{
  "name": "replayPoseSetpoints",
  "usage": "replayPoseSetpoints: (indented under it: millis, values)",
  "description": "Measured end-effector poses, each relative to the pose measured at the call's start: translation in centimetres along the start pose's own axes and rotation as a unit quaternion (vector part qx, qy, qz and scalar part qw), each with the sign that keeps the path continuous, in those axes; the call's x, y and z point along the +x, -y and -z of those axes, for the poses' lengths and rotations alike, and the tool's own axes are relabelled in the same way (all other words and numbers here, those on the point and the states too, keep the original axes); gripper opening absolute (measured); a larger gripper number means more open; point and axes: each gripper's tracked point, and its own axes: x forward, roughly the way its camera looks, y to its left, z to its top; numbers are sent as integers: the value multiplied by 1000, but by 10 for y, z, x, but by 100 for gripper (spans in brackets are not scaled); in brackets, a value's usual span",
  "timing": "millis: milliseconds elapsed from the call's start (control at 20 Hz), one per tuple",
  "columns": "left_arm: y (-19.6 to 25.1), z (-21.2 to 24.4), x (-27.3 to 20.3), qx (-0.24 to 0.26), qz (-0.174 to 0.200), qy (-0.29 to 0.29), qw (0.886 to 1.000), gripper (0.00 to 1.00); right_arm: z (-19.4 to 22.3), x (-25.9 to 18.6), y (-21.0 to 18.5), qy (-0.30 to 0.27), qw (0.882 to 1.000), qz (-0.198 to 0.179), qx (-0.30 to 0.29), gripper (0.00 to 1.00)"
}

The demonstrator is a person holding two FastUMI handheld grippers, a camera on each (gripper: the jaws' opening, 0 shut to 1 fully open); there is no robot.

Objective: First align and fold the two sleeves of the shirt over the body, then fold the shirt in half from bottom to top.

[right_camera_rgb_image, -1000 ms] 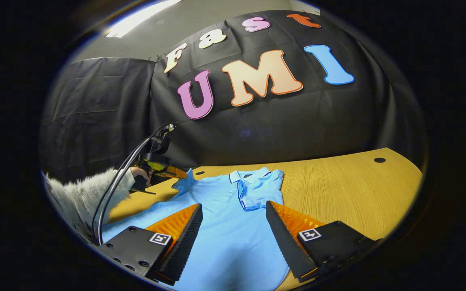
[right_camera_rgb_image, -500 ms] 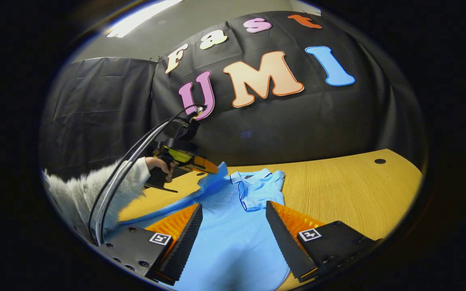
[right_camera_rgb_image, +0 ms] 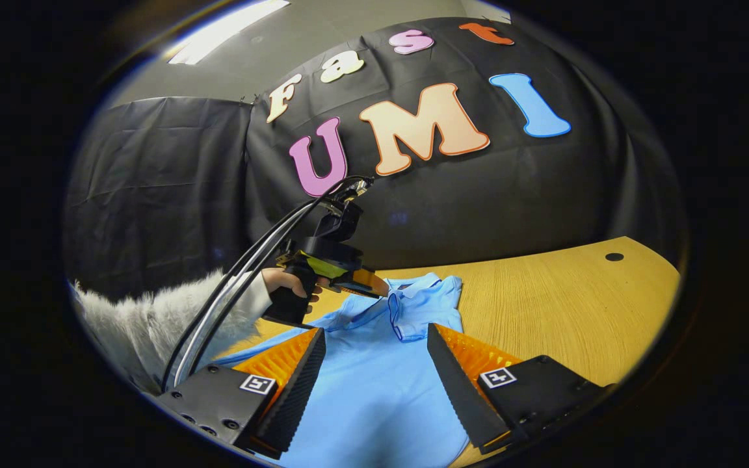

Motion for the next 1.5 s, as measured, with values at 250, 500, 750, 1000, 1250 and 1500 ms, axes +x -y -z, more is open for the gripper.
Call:
replayPoseSetpoints:
  millis: [250, 500, 750, 1000, 1250, 1500]
  values:
    - [1, 8, -32, 23, -5, 11, 1000, 99, 0, 1, 1, -1, 1000, 4, 2, 98]
    - [3, 43, -107, 31, 13, 29, 999, 96, 1, 1, 2, -2, 1000, 12, 0, 98]
    - [0, 95, -192, 22, 28, 50, 998, 96, -3, -6, -1, -3, 1000, 14, -2, 98]
    - [-4, 153, -260, 31, 28, 69, 997, 96, -2, -57, -28, -8, 1000, 16, -14, 98]
    - [-9, 212, -302, 17, 20, 70, 997, 96, 21, -115, -29, -33, 997, 52, -45, 98]
    - [-20, 250, -330, 13, -8, 68, 998, 96, 77, -165, -17, -104, 987, 97, -69, 94]
